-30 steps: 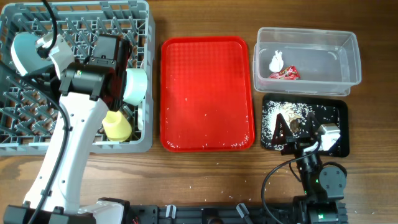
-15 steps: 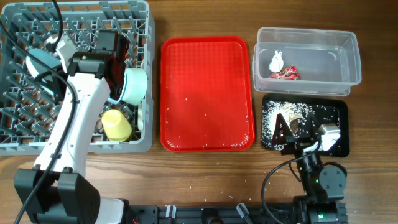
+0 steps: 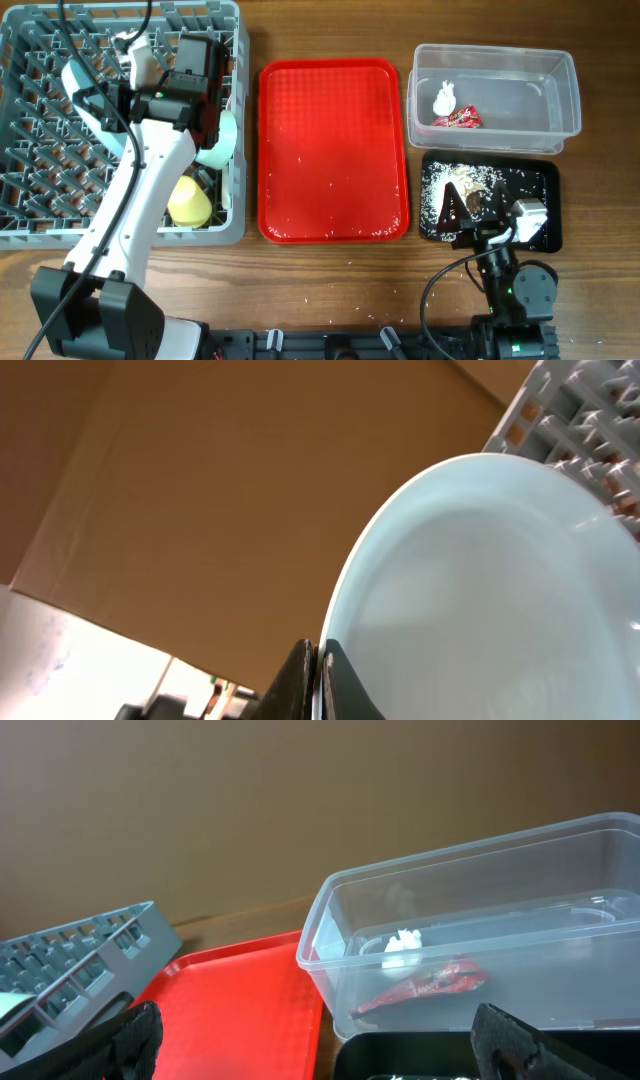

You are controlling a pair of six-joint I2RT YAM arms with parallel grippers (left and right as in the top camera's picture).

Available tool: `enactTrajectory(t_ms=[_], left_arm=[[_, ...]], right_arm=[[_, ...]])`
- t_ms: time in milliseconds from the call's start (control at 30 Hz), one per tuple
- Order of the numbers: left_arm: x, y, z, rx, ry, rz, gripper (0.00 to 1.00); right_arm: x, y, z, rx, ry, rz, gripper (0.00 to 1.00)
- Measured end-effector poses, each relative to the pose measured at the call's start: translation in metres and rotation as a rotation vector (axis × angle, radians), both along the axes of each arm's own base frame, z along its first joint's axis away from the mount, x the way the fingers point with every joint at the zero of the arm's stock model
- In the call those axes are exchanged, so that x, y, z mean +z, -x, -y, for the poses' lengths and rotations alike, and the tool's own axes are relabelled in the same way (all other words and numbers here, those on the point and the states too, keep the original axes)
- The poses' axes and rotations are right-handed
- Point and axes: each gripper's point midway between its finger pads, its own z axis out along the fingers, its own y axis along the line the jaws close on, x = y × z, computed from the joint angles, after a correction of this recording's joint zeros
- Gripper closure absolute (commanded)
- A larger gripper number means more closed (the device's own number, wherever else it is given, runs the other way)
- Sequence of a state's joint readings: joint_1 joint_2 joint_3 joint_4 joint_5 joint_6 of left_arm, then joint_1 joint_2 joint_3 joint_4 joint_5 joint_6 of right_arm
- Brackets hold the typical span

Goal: Sort waste into correct bins and load items into the dishwasher rack
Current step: 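Lift the light-blue plate with the left gripper and stand it in the rack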

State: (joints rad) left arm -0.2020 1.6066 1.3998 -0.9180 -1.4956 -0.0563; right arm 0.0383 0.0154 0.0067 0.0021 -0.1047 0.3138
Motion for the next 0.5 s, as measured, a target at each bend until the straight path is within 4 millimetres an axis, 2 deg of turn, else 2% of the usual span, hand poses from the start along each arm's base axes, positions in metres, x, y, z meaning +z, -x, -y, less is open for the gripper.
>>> enactTrajectory(t_ms=[100,200,300,400,500], left_arm=[[-0.002,-0.016,0.007,-0.036,0.067,0.101,0.96],[-0.027,-0.036,0.019,-0.138,0.245,0.114,0.96],[-0.033,-0.058,0.025,-0.208,0.359,0.197,0.96],[-0.026,-0.070,0.018,-0.257,0.334,0.139,0.96],[-0.029,-0.074,0.020,-0.334,0.264,-0.090,0.96]], right_arm=[[0.000,0.000,0.000,0.000,0.000,0.000,0.00],[0.000,0.000,0.000,0.000,0.000,0.000,0.00],[0.000,0.000,0.000,0.000,0.000,0.000,0.00],[0.000,0.000,0.000,0.000,0.000,0.000,0.00],[0.000,0.000,0.000,0.000,0.000,0.000,0.00]])
